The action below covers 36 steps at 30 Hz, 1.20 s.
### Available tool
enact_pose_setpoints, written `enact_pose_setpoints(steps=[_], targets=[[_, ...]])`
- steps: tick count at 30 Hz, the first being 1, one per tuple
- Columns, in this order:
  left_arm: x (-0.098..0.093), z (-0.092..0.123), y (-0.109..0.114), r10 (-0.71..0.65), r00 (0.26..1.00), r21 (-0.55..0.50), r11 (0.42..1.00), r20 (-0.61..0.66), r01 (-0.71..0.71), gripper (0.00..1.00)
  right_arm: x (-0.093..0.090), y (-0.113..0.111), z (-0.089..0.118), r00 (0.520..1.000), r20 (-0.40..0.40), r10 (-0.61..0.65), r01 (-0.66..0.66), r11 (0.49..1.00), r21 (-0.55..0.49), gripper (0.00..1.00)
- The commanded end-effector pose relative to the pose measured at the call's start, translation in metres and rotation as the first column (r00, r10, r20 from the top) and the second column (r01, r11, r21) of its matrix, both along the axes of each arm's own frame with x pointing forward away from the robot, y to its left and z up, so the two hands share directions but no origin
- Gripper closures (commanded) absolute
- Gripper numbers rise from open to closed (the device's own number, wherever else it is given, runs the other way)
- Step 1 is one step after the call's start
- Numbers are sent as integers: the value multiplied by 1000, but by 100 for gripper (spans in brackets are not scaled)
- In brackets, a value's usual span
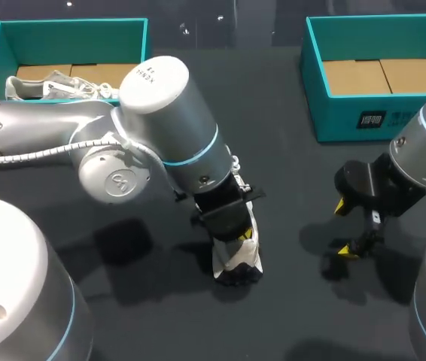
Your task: Take the shoe out of the shoebox, open the shoe tongue, remove and reinsert the insole, then place the shoe into the shoebox
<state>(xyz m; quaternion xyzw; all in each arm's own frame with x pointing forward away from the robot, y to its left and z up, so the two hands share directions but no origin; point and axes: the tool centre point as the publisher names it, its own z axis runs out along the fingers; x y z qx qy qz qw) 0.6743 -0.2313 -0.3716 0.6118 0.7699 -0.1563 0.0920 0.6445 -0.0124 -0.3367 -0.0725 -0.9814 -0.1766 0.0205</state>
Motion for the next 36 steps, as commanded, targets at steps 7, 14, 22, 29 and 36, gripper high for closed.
enact_pose_setpoints(steps=[7,14,22,29,36], targets=[[3,-31,-14,-16,999,118,993,-30,20,100,-2,-1,0,1000,3,-1,0,1000,1,0],[3,-28,10,-59,996,215,974,-70,72,100,-2,-1,0,1000,3,-1,0,1000,1,0],[-1,8,13,-78,995,160,983,-66,87,100,-2,-1,0,1000,3,-1,0,1000,1,0],[-24,4,-11,-155,983,181,968,-102,172,100,-2,-1,0,1000,3,-1,0,1000,1,0],[-22,-32,-10,-141,976,271,945,-166,182,100,-2,-1,0,1000,3,-1,0,1000,1,0]])
